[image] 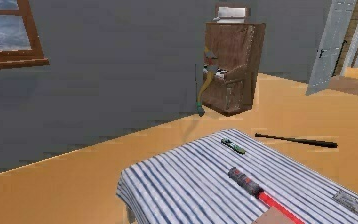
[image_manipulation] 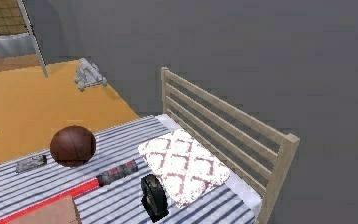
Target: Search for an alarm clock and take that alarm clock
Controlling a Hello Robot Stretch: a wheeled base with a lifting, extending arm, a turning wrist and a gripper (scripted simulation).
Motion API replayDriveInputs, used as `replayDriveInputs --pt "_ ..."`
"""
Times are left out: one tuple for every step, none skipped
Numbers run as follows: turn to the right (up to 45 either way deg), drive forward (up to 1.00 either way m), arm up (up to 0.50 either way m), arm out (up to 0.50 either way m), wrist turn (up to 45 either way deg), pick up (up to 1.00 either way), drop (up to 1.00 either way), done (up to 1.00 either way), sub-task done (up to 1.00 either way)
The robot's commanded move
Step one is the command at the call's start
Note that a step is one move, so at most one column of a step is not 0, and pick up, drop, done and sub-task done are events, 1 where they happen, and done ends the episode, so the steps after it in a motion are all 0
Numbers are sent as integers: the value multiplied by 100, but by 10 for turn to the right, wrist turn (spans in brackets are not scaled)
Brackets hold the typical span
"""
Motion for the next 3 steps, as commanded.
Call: replayDriveInputs --pt "0 0 20 0 0 0 0 0 0" --pt "0 0 0 24 0 0 0 0 0" --pt "0 0 0 0 450 0 0 0 0"
